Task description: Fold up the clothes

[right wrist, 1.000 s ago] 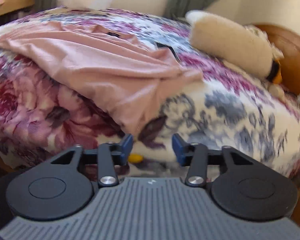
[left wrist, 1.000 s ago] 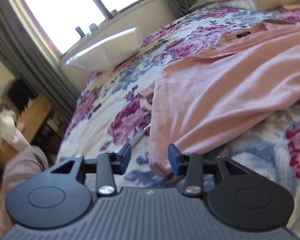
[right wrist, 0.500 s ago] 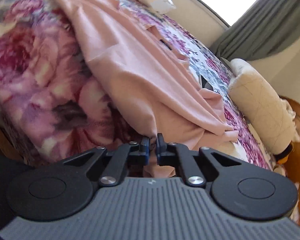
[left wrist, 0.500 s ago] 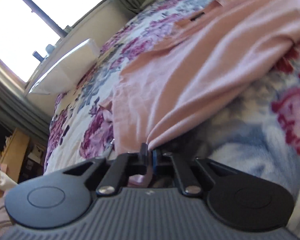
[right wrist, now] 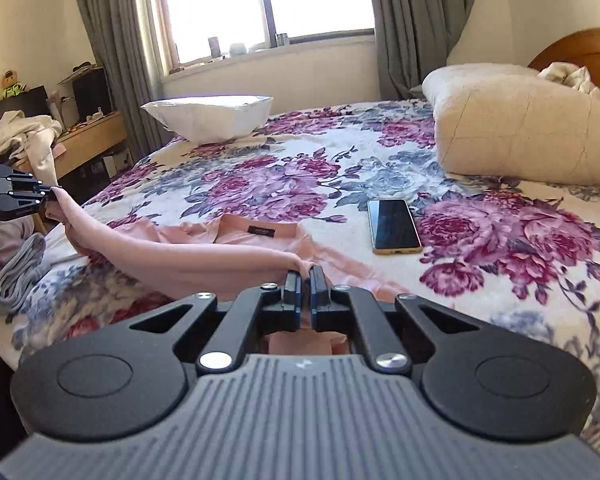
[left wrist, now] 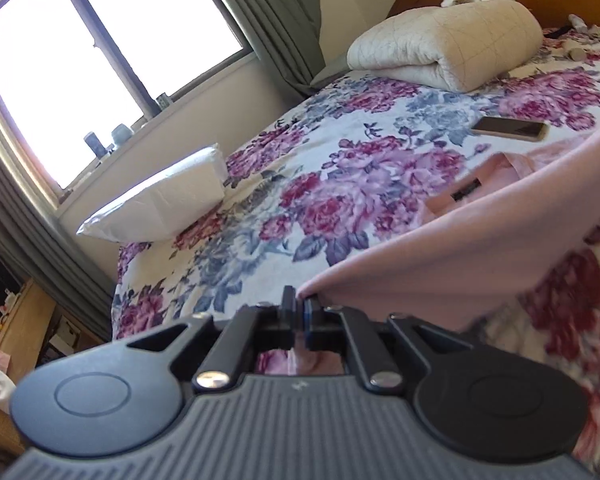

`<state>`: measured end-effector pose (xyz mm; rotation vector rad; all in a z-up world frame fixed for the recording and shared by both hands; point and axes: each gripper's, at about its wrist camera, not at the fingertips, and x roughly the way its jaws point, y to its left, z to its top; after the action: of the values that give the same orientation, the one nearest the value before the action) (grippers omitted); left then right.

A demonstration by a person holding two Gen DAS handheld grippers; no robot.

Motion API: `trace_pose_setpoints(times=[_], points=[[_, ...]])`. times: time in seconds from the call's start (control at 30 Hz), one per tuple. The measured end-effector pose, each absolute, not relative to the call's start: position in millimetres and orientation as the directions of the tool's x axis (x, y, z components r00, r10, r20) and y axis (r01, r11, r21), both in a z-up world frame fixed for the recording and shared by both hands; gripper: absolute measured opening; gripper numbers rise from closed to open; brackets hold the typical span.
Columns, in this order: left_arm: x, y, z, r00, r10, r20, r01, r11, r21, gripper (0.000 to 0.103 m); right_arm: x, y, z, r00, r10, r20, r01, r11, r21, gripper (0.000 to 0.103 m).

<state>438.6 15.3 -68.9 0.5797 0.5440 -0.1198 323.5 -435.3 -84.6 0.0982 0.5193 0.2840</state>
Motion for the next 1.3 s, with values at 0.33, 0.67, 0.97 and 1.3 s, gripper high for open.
trace_pose_setpoints(times=[0.33, 0.67, 0.97, 1.3], points=[[474, 34, -101, 0.806, 0.264, -0.53, -0.082, 0.936, 0.342, 0.08, 336, -440, -136, 0.909, 0.009, -0.416, 0.188, 0.882, 0.431, 0.07], [442, 107, -189, 0.654, 0.034, -0.756, -0.189, 0.975, -0.119, 0.065, 311, -401, -206, 0.876, -0.105, -0.471, 0.291, 0.894, 0.342, 0.071], [451, 118, -172, 0.663, 0.135, -0.736, -0.238, 0.97, -0.037, 0.056, 283, -521, -221, 0.706, -0.424, -0.567, 0.708, 0.402, 0.581, 0.06], [396, 51, -139, 0.711, 0.453, -0.538, -0.355, 0.891, 0.282, 0.075, 290, -404, -207, 0.877, -0.078, -0.475, 0.376, 0.725, 0.577, 0.065]])
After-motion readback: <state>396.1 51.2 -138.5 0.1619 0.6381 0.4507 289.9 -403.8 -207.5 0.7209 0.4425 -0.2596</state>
